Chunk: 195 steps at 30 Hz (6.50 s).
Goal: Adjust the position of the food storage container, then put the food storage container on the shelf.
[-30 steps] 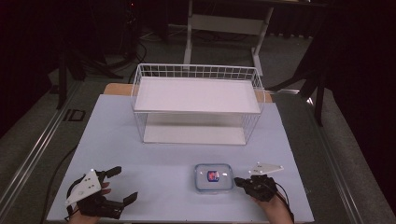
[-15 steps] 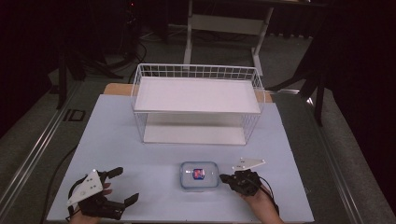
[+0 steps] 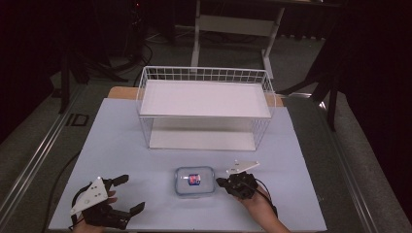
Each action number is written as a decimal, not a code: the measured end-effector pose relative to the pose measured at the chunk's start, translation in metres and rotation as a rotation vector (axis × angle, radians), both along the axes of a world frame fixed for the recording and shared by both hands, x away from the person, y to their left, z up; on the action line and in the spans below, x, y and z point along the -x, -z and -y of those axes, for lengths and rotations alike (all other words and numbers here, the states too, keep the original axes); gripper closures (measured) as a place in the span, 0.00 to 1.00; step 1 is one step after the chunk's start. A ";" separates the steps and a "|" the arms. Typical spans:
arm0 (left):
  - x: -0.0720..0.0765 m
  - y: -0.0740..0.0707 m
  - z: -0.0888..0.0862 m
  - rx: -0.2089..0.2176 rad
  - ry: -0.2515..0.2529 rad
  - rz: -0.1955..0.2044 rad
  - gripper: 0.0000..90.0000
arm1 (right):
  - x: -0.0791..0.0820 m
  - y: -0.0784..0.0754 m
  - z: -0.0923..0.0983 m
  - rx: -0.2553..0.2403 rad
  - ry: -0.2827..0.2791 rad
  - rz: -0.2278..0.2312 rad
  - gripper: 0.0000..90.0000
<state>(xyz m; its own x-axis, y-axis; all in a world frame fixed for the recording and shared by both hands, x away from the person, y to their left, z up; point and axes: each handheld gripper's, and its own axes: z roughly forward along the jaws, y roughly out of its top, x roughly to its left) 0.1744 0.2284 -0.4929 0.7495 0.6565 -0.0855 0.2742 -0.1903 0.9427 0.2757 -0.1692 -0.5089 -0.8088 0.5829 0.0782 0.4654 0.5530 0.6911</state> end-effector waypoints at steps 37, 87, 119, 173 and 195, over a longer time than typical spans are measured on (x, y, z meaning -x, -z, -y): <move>-0.042 -0.027 0.045 -0.018 0.041 -0.274 0.01 | 0.014 -0.041 0.001 -0.150 -0.008 0.121 0.22; -0.097 0.038 0.094 0.106 -0.012 -0.782 0.35 | -0.027 0.014 -0.009 -0.351 0.239 -0.587 0.42; -0.086 0.006 0.105 0.036 -0.117 -0.679 0.52 | -0.017 -0.015 -0.015 -0.294 0.295 -0.467 0.47; -0.194 0.017 0.109 0.020 -0.140 -0.543 0.50 | -0.110 -0.001 -0.015 -0.403 0.402 -0.326 0.46; -0.210 0.016 0.110 0.101 -0.141 -0.503 0.50 | -0.126 -0.004 -0.010 -0.442 0.418 -0.301 0.46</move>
<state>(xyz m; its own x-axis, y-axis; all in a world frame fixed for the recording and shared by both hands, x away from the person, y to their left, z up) 0.3844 0.1187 -0.5089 0.5048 0.7176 -0.4799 0.7136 -0.0341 0.6997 0.4015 -0.1591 -0.5051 -0.4281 0.7034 0.5674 0.7862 -0.0197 0.6176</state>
